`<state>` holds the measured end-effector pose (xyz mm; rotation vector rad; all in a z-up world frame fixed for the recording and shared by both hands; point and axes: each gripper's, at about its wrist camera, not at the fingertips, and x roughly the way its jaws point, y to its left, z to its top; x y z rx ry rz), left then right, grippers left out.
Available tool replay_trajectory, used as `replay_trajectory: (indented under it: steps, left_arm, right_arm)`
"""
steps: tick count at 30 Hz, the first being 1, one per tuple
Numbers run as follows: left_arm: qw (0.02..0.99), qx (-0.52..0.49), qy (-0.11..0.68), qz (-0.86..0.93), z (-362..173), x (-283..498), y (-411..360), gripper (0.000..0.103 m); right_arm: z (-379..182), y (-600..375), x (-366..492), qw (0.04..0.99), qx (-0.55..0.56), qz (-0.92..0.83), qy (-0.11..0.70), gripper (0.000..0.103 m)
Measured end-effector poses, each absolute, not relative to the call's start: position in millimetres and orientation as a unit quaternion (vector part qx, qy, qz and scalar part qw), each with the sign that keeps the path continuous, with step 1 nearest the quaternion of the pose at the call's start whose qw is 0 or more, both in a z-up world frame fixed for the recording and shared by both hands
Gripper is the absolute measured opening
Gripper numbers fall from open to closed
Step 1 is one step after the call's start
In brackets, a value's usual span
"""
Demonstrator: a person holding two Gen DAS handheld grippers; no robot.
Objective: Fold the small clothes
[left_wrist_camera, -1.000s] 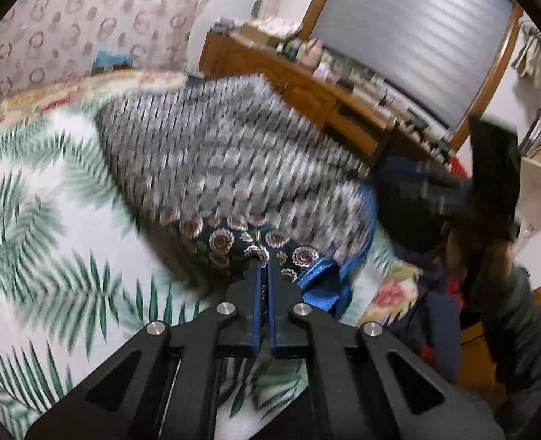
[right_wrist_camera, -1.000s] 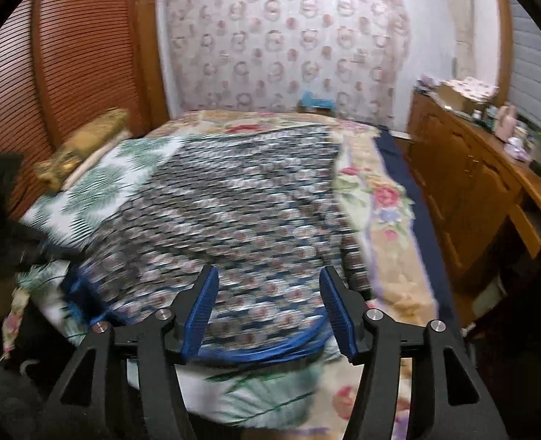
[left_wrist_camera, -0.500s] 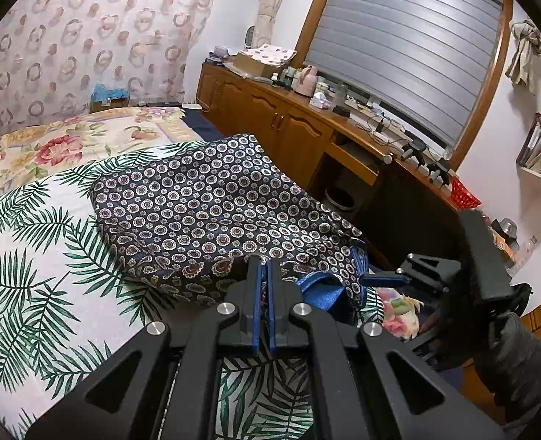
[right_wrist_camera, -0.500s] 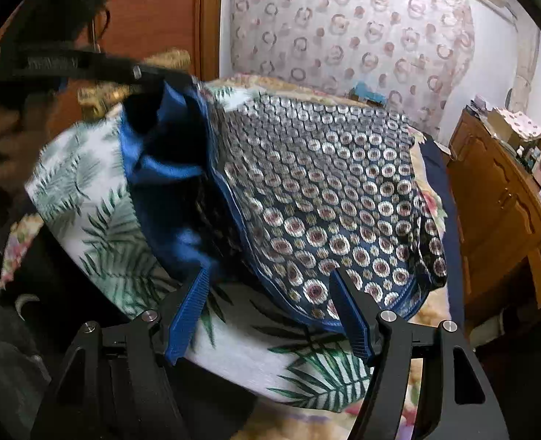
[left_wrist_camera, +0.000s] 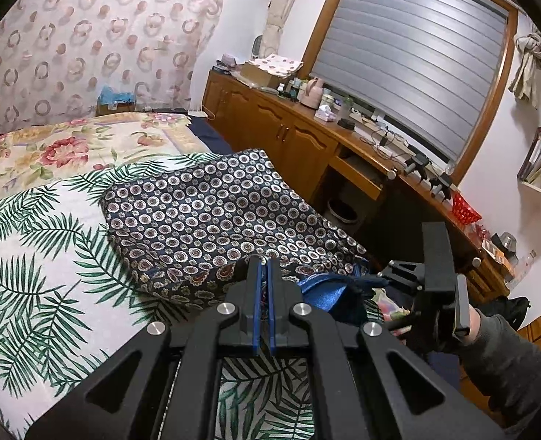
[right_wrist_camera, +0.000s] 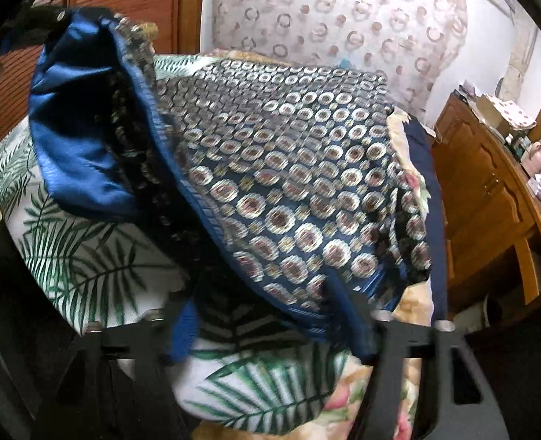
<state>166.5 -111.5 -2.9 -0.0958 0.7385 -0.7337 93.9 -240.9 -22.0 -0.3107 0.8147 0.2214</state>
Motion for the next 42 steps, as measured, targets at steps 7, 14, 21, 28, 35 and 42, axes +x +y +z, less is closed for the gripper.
replay_trajectory:
  steps: [7,14,21,28,35,42]
  left_arm:
    - [0.876,-0.059,0.35,-0.326,-5,192,-95,0.004]
    - [0.893,-0.071,0.338,-0.287,-1,241,-78,0.004]
    - [0.909,-0.067,0.343,-0.226,-18,296,-64,0.004]
    - [0.912,-0.044,0.346,-0.218,-38,310,-58,0.011]
    - [0.897,-0.029,0.378,-0.226,-60,322,-67,0.029]
    - [0.885,-0.004,0.413,-0.216,-82,336,-77,0.048]
  right_arm:
    - [11,-233,119,0.914,-0.183,0.116,0.343,0.005]
    - [62,-217,191,0.925,-0.213,0.112,0.295,0.004]
    - [58,-201,282,0.915,-0.221,0.121,0.315,0.004]
    - [39,-197,335,0.91,-0.196,0.133,0.339,0.004]
    - [47,-214,351,0.914,-0.154,0.119,0.357,0.03]
    - [68,-237,359,0.92,-0.105,0.082,0.368,0.042]
